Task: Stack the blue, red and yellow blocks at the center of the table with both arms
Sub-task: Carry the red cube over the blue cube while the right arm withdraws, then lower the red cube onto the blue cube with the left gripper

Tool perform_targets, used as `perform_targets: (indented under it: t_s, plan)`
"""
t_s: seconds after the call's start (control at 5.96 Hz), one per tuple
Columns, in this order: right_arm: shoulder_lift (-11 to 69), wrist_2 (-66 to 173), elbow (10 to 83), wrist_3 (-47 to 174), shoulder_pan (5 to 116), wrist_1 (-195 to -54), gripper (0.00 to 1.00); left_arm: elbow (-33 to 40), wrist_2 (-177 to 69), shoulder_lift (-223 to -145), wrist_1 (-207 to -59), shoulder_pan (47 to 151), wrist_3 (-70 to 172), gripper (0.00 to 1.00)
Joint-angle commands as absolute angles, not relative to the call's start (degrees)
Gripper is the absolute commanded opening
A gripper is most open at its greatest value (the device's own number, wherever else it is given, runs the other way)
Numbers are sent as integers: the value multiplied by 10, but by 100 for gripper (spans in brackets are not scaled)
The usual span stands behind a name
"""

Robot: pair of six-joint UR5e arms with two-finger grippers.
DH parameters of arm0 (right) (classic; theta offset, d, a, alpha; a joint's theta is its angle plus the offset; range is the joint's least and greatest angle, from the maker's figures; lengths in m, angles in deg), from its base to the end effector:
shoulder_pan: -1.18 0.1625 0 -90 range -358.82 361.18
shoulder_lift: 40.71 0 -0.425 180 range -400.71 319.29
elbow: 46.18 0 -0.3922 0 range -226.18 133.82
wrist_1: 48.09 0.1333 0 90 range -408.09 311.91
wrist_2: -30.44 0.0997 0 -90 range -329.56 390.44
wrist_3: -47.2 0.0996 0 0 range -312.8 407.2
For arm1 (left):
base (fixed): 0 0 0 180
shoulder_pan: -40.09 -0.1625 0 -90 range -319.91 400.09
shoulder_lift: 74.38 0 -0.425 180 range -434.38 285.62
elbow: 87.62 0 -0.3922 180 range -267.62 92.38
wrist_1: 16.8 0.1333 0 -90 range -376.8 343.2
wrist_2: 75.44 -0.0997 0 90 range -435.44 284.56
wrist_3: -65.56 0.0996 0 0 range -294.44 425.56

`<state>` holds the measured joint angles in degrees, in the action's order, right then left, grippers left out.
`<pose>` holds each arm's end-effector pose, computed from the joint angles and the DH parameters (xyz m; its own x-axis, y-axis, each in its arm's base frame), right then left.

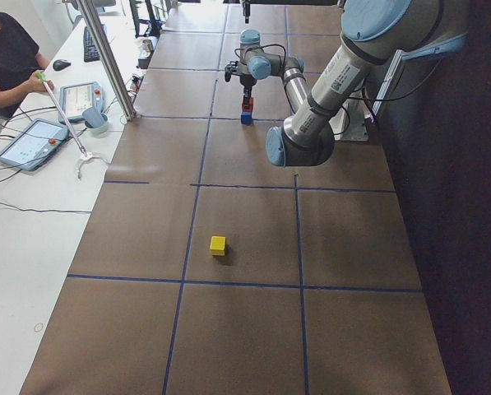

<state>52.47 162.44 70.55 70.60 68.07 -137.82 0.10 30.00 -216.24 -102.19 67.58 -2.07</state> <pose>-0.1181 -0.4465 0.4576 0.6726 -0.1616 0.7222 0.1002 0.9868 0.1275 0.5956 -0.4303 0.1238 0.6862 0.0565 -0.7252 0.0182 0.9953 0.0948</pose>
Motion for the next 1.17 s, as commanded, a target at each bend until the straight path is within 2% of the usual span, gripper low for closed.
perform_targets:
  t_s: [0.0,0.17,0.34,0.5,1.01]
  plan:
    - [525,1625,705,705,681,-1378,100,-10,285,-2163,-1028,673,-21,8]
    - [524,1625,705,705,681,-1378,100,-8,286,-2156,-1028,671,-22,9]
    - [524,1625,705,705,681,-1378,100,-8,286,-2157,-1028,669,-23,16]
    - [524,1625,705,705,681,-1378,100,-8,286,-2157,-1029,669,-23,32]
    - [524,1625,704,705,681,-1378,100,-9,285,-2157,-1047,666,-28,34]
